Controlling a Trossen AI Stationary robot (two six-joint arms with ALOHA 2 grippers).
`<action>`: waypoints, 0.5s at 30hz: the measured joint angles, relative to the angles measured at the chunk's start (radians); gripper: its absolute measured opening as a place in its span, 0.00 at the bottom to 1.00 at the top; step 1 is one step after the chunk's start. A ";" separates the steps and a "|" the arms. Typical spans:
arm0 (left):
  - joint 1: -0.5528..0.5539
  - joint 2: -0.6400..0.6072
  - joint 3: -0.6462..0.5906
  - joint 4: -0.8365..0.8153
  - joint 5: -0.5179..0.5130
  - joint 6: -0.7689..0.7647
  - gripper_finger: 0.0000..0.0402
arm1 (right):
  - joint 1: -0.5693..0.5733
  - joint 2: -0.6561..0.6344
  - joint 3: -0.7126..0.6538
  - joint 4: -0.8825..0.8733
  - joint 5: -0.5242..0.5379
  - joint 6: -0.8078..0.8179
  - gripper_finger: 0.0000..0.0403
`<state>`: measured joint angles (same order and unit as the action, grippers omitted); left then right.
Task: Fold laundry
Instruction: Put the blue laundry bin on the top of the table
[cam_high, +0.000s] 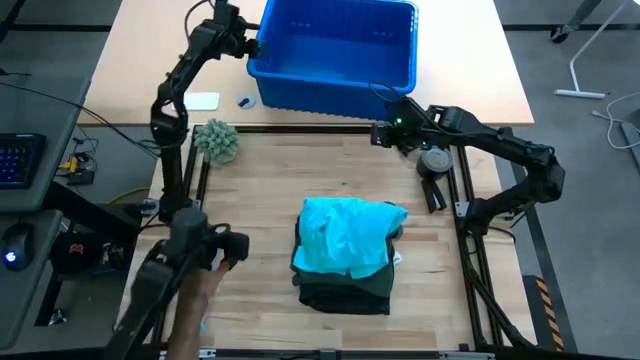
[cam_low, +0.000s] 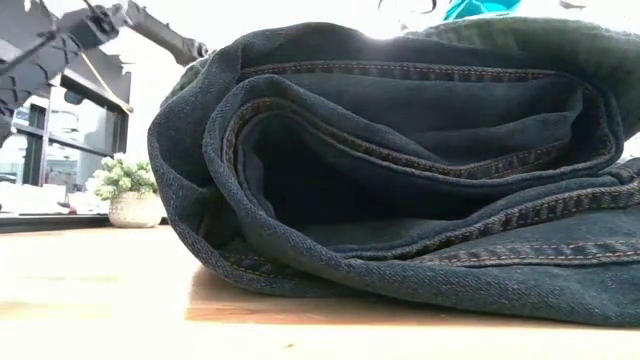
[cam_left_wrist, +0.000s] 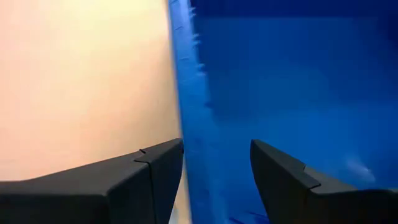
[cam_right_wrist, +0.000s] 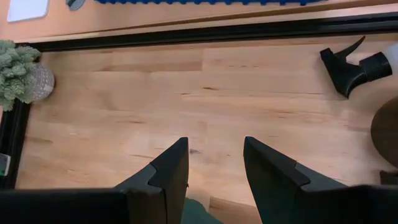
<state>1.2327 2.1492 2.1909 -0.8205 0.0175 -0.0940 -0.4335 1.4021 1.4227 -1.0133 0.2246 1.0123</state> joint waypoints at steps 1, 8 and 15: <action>0.000 0.021 0.018 -0.004 -0.002 0.000 0.42 | 0.000 0.000 0.000 -0.001 0.000 0.000 0.34; -0.003 0.106 0.035 -0.044 -0.025 -0.005 0.42 | -0.006 0.000 0.000 -0.003 0.005 -0.007 0.34; -0.003 0.143 0.040 -0.129 0.029 -0.005 0.42 | -0.006 0.000 0.000 -0.006 0.007 -0.008 0.34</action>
<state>1.2296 2.2917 2.2311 -0.9491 0.0462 -0.0991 -0.4400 1.4021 1.4227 -1.0193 0.2314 1.0042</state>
